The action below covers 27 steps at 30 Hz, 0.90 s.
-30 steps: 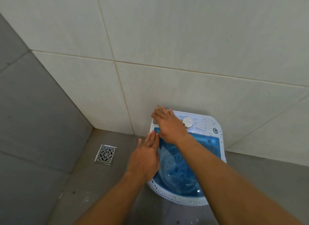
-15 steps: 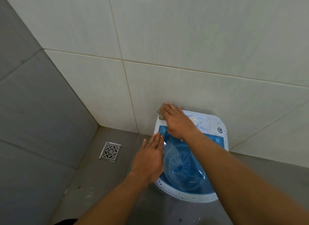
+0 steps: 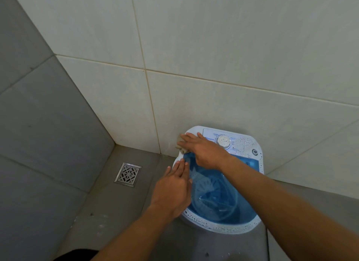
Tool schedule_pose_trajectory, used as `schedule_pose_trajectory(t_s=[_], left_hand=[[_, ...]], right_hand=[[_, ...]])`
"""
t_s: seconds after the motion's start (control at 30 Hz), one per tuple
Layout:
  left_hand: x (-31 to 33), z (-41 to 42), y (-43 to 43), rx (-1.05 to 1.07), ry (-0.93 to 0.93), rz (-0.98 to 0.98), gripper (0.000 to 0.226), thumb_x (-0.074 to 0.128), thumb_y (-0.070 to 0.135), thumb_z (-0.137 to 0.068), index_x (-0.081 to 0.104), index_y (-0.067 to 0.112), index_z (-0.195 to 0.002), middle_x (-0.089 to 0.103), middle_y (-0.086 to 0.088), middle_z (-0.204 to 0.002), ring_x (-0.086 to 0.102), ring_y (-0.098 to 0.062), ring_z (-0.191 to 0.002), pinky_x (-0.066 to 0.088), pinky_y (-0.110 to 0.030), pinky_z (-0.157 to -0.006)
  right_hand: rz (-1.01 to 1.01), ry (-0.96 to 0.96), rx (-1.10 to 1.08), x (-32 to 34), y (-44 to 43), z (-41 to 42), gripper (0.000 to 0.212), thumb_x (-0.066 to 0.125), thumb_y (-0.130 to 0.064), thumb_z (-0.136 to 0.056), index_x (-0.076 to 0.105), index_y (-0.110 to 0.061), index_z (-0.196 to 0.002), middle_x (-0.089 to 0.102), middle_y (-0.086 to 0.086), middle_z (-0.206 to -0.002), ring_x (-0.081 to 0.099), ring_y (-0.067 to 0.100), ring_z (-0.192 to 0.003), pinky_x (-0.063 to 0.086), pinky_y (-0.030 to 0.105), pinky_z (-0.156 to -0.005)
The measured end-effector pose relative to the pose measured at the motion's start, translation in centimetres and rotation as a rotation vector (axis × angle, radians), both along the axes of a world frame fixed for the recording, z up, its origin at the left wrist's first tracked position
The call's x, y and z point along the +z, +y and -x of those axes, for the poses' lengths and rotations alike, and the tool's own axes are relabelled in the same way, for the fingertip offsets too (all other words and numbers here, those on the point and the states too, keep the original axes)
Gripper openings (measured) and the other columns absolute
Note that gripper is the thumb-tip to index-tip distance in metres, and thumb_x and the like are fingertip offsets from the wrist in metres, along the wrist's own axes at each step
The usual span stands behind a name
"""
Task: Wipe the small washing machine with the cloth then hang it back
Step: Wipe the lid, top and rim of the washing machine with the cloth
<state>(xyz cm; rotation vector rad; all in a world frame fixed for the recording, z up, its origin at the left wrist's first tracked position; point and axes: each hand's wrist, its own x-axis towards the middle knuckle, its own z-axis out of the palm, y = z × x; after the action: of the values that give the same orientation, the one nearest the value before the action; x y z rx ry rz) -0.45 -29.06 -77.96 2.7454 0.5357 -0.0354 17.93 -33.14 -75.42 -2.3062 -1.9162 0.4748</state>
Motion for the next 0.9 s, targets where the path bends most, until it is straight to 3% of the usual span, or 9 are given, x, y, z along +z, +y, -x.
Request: schedule_pose_trajectory(t_s=[0.23,0.47,0.57,0.73,0.9], left_hand=[[-0.1,0.4,0.0,-0.005,0.003,-0.011,0.056,0.023,0.034,-0.103,0.019,0.008,-0.153,0.019,-0.008,-0.161,0.016,-0.018,-0.149,0.011,-0.034,-0.12],[-0.3,0.5,-0.1,-0.003,0.011,-0.006,0.056,0.024,0.031,-0.103,0.016,0.009,-0.154,0.018,-0.007,-0.161,0.015,-0.018,-0.149,0.011,-0.037,-0.122],[0.0,0.6,-0.1,-0.008,0.013,-0.02,0.056,0.024,0.031,-0.103,0.016,0.009,-0.154,0.018,-0.007,-0.161,0.015,-0.018,-0.149,0.01,-0.036,-0.121],[0.3,0.7,-0.3,-0.001,0.016,-0.011,0.055,0.022,0.033,-0.104,0.016,0.01,-0.153,0.017,-0.006,-0.161,0.014,-0.017,-0.149,0.008,-0.034,-0.121],[0.4,1.1,-0.5,0.003,0.03,-0.023,0.056,0.021,0.033,-0.103,0.017,0.01,-0.154,0.017,-0.006,-0.161,0.014,-0.016,-0.149,0.009,-0.033,-0.121]], right_hand=[[-0.049,-0.12,-0.248,-0.2,2.2,-0.3,0.072,0.052,-0.004,-0.086,0.023,-0.013,-0.151,0.012,0.008,-0.161,0.003,0.022,-0.149,0.002,0.046,-0.12],[-0.072,-0.06,-0.089,-1.4,0.3,1.9,0.069,0.051,-0.008,-0.087,0.026,-0.02,-0.151,0.01,0.002,-0.163,0.002,0.018,-0.15,-0.005,0.039,-0.119],[-0.056,-0.006,-0.049,-1.6,-1.3,1.7,0.076,0.048,0.0,-0.085,0.022,-0.022,-0.153,0.005,0.0,-0.163,-0.001,0.015,-0.15,-0.007,0.035,-0.118],[-0.011,-0.072,-0.161,-0.5,-1.2,0.5,0.084,0.049,0.004,-0.082,0.013,-0.018,-0.155,-0.003,0.003,-0.163,-0.005,0.019,-0.15,-0.006,0.042,-0.121],[-0.029,-0.077,-0.204,-0.6,0.8,1.9,0.074,0.049,-0.003,-0.085,0.021,-0.018,-0.152,0.005,0.003,-0.163,-0.001,0.021,-0.15,-0.002,0.045,-0.12]])
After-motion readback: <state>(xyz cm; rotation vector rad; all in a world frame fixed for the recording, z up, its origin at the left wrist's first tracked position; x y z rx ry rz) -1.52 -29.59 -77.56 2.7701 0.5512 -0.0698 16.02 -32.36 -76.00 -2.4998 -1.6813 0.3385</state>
